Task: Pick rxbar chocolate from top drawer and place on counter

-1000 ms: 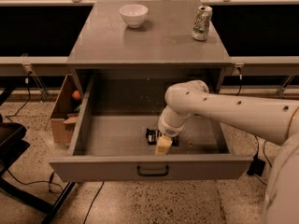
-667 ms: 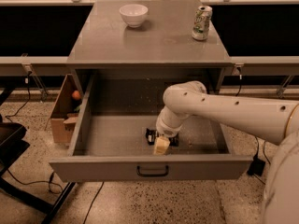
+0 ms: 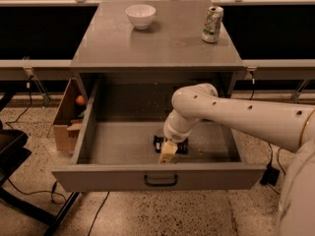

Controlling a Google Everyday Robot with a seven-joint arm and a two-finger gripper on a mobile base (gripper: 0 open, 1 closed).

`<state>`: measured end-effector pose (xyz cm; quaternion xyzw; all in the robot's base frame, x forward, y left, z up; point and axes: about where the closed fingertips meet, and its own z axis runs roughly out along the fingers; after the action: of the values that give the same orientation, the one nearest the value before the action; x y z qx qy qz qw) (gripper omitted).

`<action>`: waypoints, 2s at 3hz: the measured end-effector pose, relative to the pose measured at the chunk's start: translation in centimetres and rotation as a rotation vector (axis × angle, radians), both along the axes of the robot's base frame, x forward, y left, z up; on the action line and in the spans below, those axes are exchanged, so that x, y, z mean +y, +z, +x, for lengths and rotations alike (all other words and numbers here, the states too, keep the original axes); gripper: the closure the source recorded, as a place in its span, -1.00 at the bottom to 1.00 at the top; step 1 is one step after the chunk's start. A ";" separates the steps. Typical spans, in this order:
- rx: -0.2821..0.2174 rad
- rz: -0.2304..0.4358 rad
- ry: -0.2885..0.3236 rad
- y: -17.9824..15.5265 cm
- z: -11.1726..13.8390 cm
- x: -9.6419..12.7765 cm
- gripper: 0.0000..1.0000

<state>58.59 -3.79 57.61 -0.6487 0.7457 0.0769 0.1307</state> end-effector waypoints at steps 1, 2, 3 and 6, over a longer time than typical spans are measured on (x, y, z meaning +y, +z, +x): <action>0.000 0.000 0.000 0.0 0.0 0.0 0.86; 0.000 0.000 0.000 0.0 0.0 0.0 1.00; 0.000 0.000 0.000 0.0 0.0 0.0 0.93; 0.000 0.000 0.000 0.0 0.0 0.0 -0.01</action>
Offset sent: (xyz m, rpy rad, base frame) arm 0.0000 0.0000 0.0000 0.0000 0.0000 0.0000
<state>58.58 -3.78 57.59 -0.6488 0.7457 0.0771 0.1306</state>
